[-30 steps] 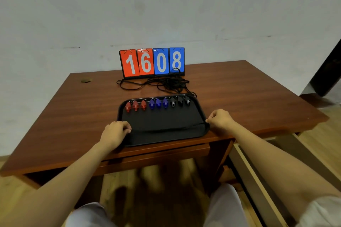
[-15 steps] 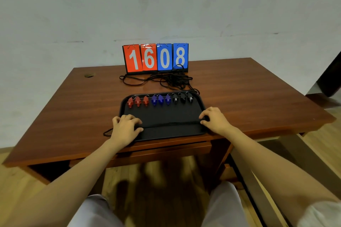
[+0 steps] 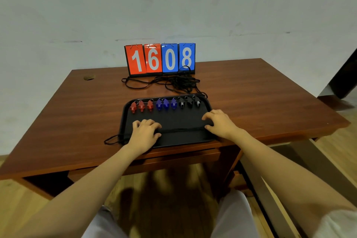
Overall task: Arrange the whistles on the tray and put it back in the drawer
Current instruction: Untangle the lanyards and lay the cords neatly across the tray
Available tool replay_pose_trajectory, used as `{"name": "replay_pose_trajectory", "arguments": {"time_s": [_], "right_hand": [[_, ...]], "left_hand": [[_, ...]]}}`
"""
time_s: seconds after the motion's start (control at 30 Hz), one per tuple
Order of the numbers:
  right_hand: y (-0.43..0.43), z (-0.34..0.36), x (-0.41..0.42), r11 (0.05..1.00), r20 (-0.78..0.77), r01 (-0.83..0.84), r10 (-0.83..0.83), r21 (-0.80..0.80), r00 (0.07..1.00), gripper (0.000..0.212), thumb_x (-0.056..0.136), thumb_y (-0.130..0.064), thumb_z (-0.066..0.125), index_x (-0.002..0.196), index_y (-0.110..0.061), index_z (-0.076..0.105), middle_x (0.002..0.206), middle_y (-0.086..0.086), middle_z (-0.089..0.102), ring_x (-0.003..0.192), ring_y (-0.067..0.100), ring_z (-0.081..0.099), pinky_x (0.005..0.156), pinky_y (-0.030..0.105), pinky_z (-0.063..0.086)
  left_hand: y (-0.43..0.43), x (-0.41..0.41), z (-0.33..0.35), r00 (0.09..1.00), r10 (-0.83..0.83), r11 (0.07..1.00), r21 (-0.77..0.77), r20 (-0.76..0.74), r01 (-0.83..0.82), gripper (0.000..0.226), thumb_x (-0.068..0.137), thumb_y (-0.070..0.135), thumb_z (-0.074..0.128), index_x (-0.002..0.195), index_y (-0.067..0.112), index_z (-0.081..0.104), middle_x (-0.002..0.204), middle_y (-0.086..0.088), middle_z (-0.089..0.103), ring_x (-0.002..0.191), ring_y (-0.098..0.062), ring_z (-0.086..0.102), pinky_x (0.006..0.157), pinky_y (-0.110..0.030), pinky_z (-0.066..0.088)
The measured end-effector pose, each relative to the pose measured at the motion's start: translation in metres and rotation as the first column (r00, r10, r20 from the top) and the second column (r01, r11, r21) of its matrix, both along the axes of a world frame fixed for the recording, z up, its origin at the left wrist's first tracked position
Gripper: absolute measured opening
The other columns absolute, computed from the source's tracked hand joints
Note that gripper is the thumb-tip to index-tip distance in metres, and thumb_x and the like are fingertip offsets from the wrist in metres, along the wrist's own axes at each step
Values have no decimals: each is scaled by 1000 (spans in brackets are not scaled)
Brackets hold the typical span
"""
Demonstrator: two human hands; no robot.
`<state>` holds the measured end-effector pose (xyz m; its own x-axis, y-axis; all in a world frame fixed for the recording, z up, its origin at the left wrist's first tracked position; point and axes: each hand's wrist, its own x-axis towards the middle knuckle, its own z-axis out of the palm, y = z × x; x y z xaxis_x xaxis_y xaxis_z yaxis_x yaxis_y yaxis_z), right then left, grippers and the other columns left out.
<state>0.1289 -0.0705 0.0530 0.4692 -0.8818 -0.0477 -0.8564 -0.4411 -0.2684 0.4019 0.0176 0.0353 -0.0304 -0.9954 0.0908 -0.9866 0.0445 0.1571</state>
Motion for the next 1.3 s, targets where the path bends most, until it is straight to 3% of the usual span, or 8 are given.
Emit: {"name": "replay_pose_trajectory", "arguments": {"time_s": [0.3,0.47,0.77,0.87,1.0,1.1,1.2,1.3], "right_hand": [[-67,29,22,993,214,95,-80,-63,974,24,92,-21,56,116,-16,60,114,6,57,108,25,52,91,37,45],[-129,44,35,975,288,219,-199,-38,937,24,95,-12,45,111,-13,64,120,8,60,108,27,58,91,39,48],[-213,19,57,968,67,141,-159,210,985,37,97,-4,36,126,-12,58,133,14,55,115,33,54,88,37,44],[-232,6,59,975,15,118,-123,186,992,46,95,-3,34,136,-20,48,132,18,46,112,38,52,82,40,44],[-247,-5,59,988,-64,82,-74,128,995,53,94,-1,32,140,-25,42,139,15,36,118,37,48,89,45,47],[-253,-11,57,984,-87,131,-121,124,989,40,98,-7,33,136,-15,42,145,18,32,123,40,45,94,47,45],[-254,-15,52,978,-69,194,-189,81,980,30,100,-14,38,128,-2,44,134,21,45,117,39,49,92,44,43],[-243,-15,43,972,-87,231,-226,47,970,27,101,-16,38,123,-1,44,129,21,42,116,40,45,88,45,43]], "left_hand": [[-84,-40,27,994,-79,995,-65,-81,74,30,94,31,51,121,21,58,126,-2,55,122,-23,45,104,-38,25],[-147,-48,41,992,-94,994,-63,-80,90,28,96,27,48,121,20,59,125,-4,55,120,-25,46,99,-39,34],[-248,-56,32,986,-143,989,33,-87,147,35,98,15,38,127,18,56,133,-5,51,122,-25,45,99,-41,36],[-269,-58,21,985,-162,985,48,-62,165,41,96,10,38,135,18,48,138,-6,48,125,-27,43,100,-42,37],[-283,-50,2,984,-175,978,116,-8,175,47,96,11,39,142,17,39,144,-6,42,133,-28,36,105,-43,33],[-287,-39,-5,993,-117,983,143,6,115,46,97,12,39,143,16,37,147,-6,39,135,-28,35,107,-43,30],[-285,-31,-4,998,-69,983,170,5,68,46,97,12,40,142,15,37,148,-7,37,135,-29,33,108,-44,29],[-281,-26,2,999,-42,971,238,26,34,47,97,13,39,143,15,35,149,-8,34,136,-31,30,110,-47,26]]}}
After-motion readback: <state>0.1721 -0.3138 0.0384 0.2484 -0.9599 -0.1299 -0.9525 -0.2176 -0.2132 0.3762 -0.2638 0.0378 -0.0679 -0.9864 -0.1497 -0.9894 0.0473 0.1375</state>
